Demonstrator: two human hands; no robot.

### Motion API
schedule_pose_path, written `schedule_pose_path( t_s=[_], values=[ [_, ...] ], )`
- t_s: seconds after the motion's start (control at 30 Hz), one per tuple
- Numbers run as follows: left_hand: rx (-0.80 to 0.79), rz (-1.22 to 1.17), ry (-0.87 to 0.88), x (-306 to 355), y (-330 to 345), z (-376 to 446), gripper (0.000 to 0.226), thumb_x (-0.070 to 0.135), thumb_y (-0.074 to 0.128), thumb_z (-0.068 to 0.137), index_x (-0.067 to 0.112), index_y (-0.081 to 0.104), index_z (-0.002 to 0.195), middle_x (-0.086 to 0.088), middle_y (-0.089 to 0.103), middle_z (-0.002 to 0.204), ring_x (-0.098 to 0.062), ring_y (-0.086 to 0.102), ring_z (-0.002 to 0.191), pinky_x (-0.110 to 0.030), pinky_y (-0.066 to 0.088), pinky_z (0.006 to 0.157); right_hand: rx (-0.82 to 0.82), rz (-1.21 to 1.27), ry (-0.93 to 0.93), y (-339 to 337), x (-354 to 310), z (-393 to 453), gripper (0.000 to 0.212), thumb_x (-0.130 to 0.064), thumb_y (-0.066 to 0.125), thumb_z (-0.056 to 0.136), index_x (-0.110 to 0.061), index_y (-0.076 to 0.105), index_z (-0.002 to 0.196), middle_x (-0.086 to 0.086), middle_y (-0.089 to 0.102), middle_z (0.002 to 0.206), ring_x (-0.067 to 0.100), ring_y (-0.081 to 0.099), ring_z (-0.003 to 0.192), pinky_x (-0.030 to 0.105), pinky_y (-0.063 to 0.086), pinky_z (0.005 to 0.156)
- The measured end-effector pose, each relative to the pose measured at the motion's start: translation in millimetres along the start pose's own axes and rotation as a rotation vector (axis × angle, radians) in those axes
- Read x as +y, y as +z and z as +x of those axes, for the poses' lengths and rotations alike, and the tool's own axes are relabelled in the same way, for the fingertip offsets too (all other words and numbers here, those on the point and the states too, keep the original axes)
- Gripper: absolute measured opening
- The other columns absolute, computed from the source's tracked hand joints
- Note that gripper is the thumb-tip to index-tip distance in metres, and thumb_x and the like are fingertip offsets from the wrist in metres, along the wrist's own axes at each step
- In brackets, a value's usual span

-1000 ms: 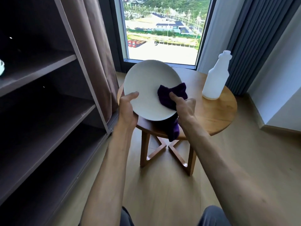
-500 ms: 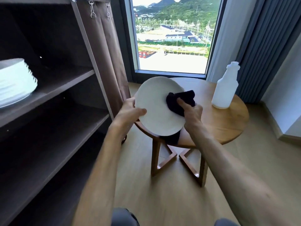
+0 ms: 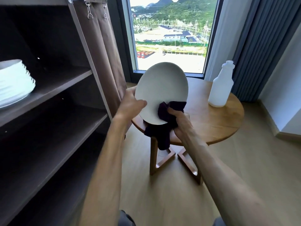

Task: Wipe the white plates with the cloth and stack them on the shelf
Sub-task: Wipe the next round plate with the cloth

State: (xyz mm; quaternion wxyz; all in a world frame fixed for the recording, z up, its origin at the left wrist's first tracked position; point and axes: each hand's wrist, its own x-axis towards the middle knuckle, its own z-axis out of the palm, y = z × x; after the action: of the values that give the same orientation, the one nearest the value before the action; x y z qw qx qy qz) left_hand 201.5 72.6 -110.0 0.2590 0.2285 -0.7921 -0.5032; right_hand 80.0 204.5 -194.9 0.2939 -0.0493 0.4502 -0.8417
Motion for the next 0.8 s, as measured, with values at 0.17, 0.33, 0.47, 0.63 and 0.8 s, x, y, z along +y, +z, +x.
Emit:
schedule_pose_path(
  t_s=[0.17,0.33,0.47,0.63,0.8],
  values=[
    [-0.316,0.393,-0.113,32.6,-35.1,22.7,0.029,0.002,0.064,0.073,0.014,0.067,0.099,-0.014,0.072,0.106,-0.032,0.068,0.105,-0.043,0.056,0.088,0.032,-0.072,-0.115,0.4,-16.0,12.2,0.013,0.002,0.078,0.080,-0.001,0.072,0.091,0.009,0.076,0.081,0.025,0.073,0.073,0.035,0.060,0.062],
    [0.223,-0.294,-0.029,4.5,6.0,-11.6,0.061,0.011,0.072,0.079,0.022,0.056,0.138,0.002,0.062,0.126,-0.011,0.061,0.109,-0.031,0.053,0.086,0.135,-0.021,-0.101,0.7,-24.3,18.2,0.016,-0.001,0.080,0.078,-0.003,0.071,0.091,0.012,0.076,0.085,0.029,0.073,0.076,0.040,0.061,0.068],
    [0.332,-0.449,-0.008,-16.6,84.7,-49.6,0.065,-0.010,0.064,0.088,0.035,0.044,0.129,0.025,0.059,0.110,0.014,0.061,0.095,-0.027,0.054,0.098,0.264,0.175,0.016,13.1,2.1,13.7,0.021,-0.008,0.080,0.082,-0.004,0.069,0.099,0.017,0.076,0.095,0.033,0.074,0.078,0.046,0.062,0.072],
    [0.312,-0.351,-0.006,-27.9,80.2,-32.9,0.063,-0.009,0.059,0.084,0.039,0.050,0.125,0.022,0.061,0.112,-0.003,0.062,0.105,-0.039,0.054,0.103,0.136,0.185,0.018,1.7,4.6,4.3,0.019,0.002,0.075,0.082,-0.002,0.071,0.100,0.015,0.077,0.088,0.030,0.076,0.078,0.040,0.062,0.064],
    [-0.139,-0.004,0.028,-4.6,9.3,-4.6,0.051,-0.004,0.059,0.079,0.022,0.058,0.123,-0.004,0.067,0.116,-0.023,0.061,0.116,-0.032,0.056,0.082,0.093,-0.048,-0.098,-16.4,-23.3,12.7,0.015,0.000,0.078,0.080,-0.003,0.071,0.093,0.011,0.075,0.088,0.026,0.073,0.081,0.038,0.060,0.075]
  ],
)
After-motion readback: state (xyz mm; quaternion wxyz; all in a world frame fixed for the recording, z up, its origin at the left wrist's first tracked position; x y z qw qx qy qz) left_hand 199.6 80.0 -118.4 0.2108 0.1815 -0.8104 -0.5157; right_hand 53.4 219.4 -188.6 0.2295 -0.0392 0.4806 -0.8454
